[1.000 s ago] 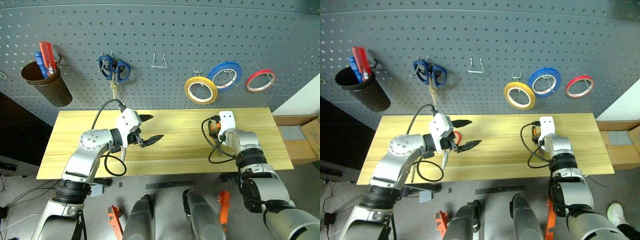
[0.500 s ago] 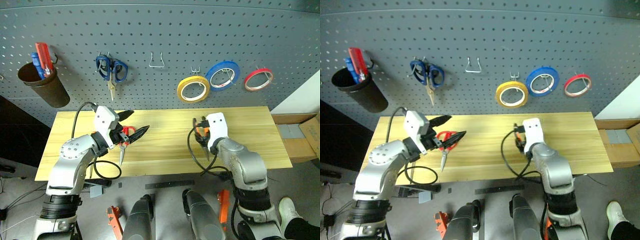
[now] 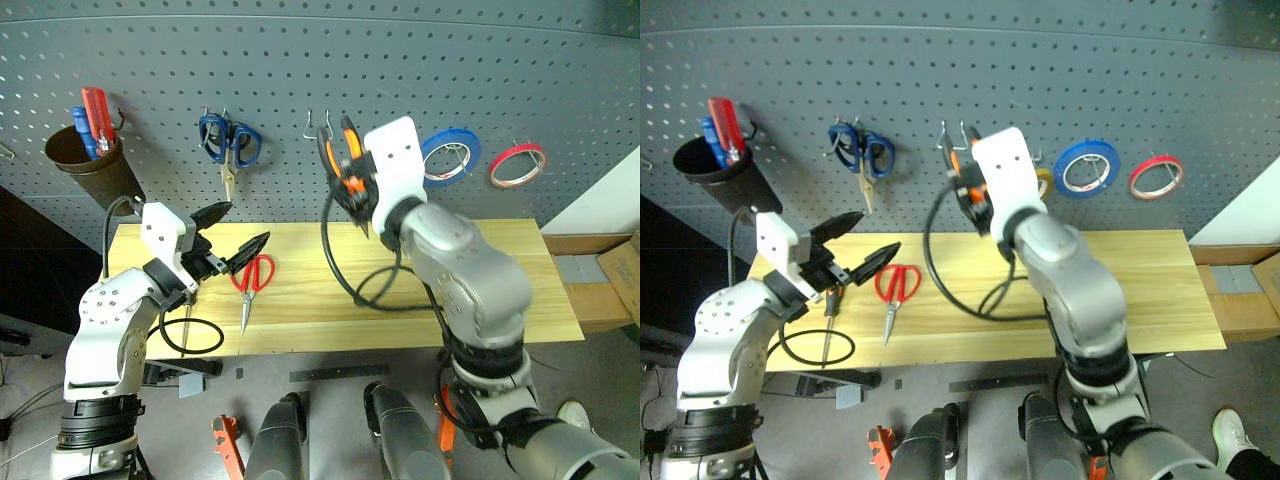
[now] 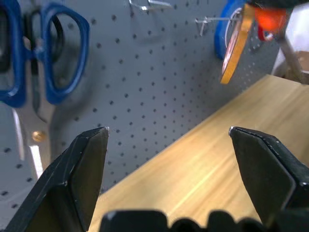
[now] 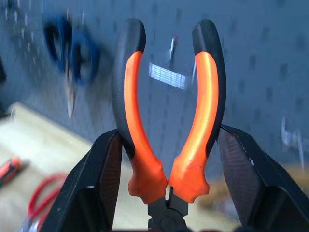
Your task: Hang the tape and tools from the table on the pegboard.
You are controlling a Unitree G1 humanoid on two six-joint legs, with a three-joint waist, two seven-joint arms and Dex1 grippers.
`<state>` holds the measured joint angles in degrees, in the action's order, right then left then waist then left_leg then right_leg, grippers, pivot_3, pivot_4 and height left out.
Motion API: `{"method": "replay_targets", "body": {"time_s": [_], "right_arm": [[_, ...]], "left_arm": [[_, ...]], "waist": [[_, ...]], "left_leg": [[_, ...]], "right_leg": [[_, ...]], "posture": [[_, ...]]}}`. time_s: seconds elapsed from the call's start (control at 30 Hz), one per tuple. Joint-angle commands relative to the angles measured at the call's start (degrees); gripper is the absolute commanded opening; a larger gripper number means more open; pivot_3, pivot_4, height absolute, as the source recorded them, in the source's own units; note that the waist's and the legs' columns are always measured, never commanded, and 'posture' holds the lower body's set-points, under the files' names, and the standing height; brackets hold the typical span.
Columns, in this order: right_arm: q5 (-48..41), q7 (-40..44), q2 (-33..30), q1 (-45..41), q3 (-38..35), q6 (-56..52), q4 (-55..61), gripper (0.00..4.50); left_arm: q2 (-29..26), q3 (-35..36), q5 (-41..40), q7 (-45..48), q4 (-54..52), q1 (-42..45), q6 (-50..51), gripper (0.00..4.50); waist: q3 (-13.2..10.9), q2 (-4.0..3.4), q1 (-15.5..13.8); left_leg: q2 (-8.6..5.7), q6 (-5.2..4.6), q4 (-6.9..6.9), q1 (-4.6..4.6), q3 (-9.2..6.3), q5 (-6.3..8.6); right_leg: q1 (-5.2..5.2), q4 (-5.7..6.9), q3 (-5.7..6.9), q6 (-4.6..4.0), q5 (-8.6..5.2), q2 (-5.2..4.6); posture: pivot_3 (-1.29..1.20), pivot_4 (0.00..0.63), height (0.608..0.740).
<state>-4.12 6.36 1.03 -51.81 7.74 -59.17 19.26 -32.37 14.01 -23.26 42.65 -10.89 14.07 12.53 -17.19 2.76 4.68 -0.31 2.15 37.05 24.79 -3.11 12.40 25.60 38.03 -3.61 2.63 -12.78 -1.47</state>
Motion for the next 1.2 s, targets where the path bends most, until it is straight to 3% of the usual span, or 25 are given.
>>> {"method": "replay_targets", "body": {"time_s": [0.03, 0.23, 0.47, 0.77, 1.2], "right_arm": [[-0.74, -1.72, 2.07, -7.97, -4.32, 8.62, -5.92, 2.49], [-1.37, -3.91, 4.31, -19.73, -8.57, 20.04, -21.06, 2.49], [0.42, -5.65, 5.24, -23.76, -7.78, 34.75, -33.69, 2.49], [6.45, -6.41, 3.78, -18.99, -3.52, 49.48, -43.81, 2.49], [10.19, -5.74, 4.23, -12.32, -0.58, 47.30, -44.01, 2.49]], "left_arm": [[0.28, 0.49, -1.59, -2.01, -4.82, 0.86, 0.53, 4.30], [1.55, 0.37, -2.73, -5.51, -7.37, 1.89, 2.36, 4.30], [2.03, -0.23, -2.15, -7.11, -6.07, 3.77, 1.87, 4.30], [4.14, -3.32, -0.35, -7.62, -3.02, 7.82, 0.07, 4.30], [5.93, -4.58, 1.97, -9.29, 1.49, 9.67, -1.71, 4.30]], "waist": [[0.15, 0.00, -0.06], [0.36, 0.05, -0.07], [0.48, 0.09, -0.29], [0.56, 0.12, -0.89], [0.56, 0.13, -1.37]], "left_leg": [[0.01, 0.00, 0.00, 0.00, 0.00, 0.00], [0.00, 0.00, -0.03, 0.00, 0.04, 0.00], [0.00, 0.00, -0.06, 0.00, 0.16, 0.00], [0.00, 0.01, -0.05, 0.00, 0.20, 0.00], [0.01, 0.05, -0.02, 0.00, 0.19, -0.04]], "right_leg": [[0.00, 0.01, 0.02, 0.00, 0.00, 0.00], [0.04, 0.01, 0.02, -0.01, 0.00, -0.02], [0.04, 0.02, 0.06, -0.01, 0.00, -0.01], [0.04, 0.06, 0.06, -0.01, 0.00, 0.00], [0.05, 0.09, 0.06, -0.05, 0.03, 0.03]], "posture": [[-0.01, 0.206, 0.740], [0.00, 0.205, 0.740], [0.02, 0.203, 0.740], [0.03, 0.208, 0.740], [0.01, 0.214, 0.740]]}}
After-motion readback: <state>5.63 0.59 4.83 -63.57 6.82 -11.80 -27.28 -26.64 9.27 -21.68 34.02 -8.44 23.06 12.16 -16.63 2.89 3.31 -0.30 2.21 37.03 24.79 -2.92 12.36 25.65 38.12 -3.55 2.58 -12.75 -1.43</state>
